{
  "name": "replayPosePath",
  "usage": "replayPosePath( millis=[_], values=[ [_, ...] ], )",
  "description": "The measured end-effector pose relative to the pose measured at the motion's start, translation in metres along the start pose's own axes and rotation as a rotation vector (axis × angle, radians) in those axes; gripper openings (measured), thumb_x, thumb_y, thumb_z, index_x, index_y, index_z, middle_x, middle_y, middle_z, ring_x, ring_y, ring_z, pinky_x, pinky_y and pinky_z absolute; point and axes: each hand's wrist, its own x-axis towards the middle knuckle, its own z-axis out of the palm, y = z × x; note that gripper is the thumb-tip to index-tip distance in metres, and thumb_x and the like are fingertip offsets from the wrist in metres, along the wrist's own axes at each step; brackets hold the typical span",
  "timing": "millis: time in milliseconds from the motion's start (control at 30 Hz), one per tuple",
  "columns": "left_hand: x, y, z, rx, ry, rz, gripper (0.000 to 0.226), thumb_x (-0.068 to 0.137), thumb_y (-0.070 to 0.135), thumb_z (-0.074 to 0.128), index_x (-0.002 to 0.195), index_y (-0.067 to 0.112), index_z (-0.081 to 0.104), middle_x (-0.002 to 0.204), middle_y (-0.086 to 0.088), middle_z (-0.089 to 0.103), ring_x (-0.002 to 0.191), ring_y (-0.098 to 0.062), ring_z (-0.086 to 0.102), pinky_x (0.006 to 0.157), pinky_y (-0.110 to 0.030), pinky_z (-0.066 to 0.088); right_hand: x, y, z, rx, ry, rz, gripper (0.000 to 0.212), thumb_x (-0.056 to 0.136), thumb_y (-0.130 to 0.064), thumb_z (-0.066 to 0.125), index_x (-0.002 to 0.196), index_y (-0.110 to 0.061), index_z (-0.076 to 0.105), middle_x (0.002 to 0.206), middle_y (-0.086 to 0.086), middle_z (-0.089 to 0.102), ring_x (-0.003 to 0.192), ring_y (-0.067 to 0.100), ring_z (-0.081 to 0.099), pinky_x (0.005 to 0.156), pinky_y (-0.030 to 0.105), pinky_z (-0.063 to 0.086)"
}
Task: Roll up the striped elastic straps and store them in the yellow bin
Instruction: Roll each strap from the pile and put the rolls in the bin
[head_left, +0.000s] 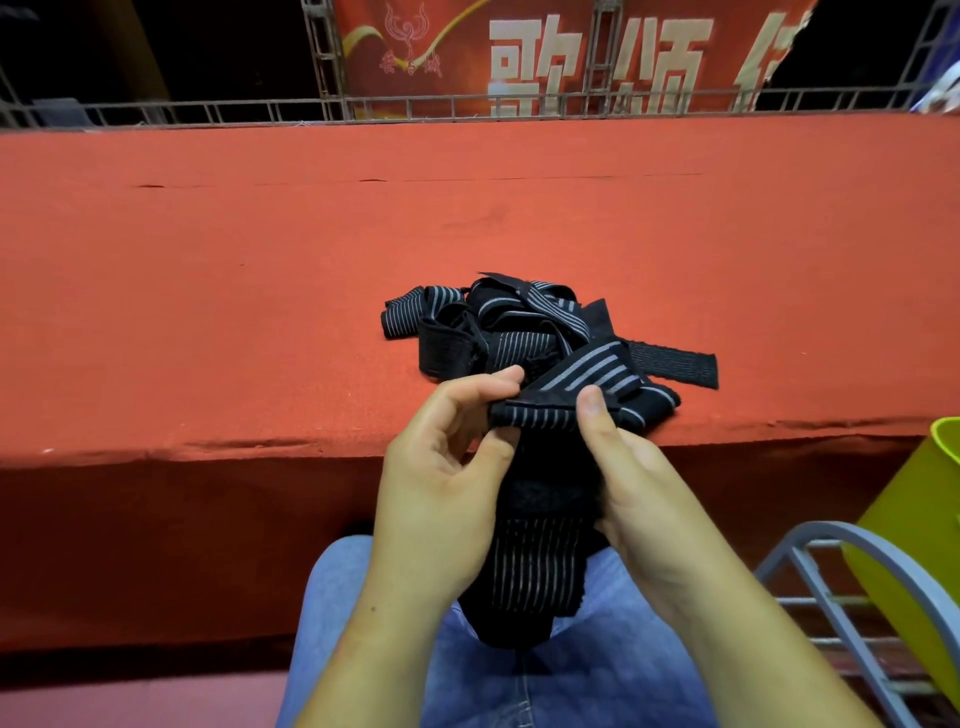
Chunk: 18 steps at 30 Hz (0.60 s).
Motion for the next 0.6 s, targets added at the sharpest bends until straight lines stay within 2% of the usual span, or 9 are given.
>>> replayPosePath(
  millis=[100,267,467,600],
  values=[
    [-0.0005,-0.0002,0.0007,0.007,0.003,-0.003,0.039,0.093,-0.02,0.057,0.103,0.016,0.069,0.126,0.008,0.074,0.12,-0.008,0.068,0.101,-0.025,0.053,-0.0006,-0.0009,-0.0004,-0.021,-0.006,0.004,0.088,0.069,-0.094,0.06,0.126,-0.029,0.077,0.124,-0.003,0.078,0.121,0.015,0.072,0.115,0.05,0.047],
    [-0.0005,0.0024,0.0016,0.016,0.006,-0.016,0.041,0.092,-0.021,0.058,0.099,0.017,0.071,0.125,0.009,0.074,0.117,-0.007,0.069,0.098,-0.023,0.054,-0.0013,-0.001,0.0007,0.05,0.002,-0.001,0.064,0.088,-0.074,0.061,0.125,-0.025,0.077,0.124,0.001,0.078,0.121,0.018,0.072,0.116,0.05,0.046],
    [-0.001,0.0009,0.0012,-0.002,0.008,-0.057,0.047,0.089,-0.025,0.053,0.095,0.019,0.071,0.125,0.007,0.074,0.115,-0.01,0.071,0.095,-0.025,0.056,-0.0019,-0.0022,0.0007,0.113,0.017,-0.012,0.048,0.093,-0.052,0.061,0.123,-0.018,0.077,0.122,0.006,0.079,0.118,0.022,0.074,0.114,0.051,0.048],
    [-0.0012,0.0008,0.0008,-0.011,-0.013,-0.074,0.046,0.09,-0.024,0.053,0.105,0.015,0.072,0.122,0.005,0.075,0.113,-0.01,0.071,0.094,-0.024,0.056,-0.0016,-0.0019,0.0002,0.129,0.052,-0.029,0.038,0.097,-0.041,0.061,0.12,-0.017,0.079,0.12,0.007,0.079,0.117,0.023,0.074,0.113,0.051,0.049]
  ],
)
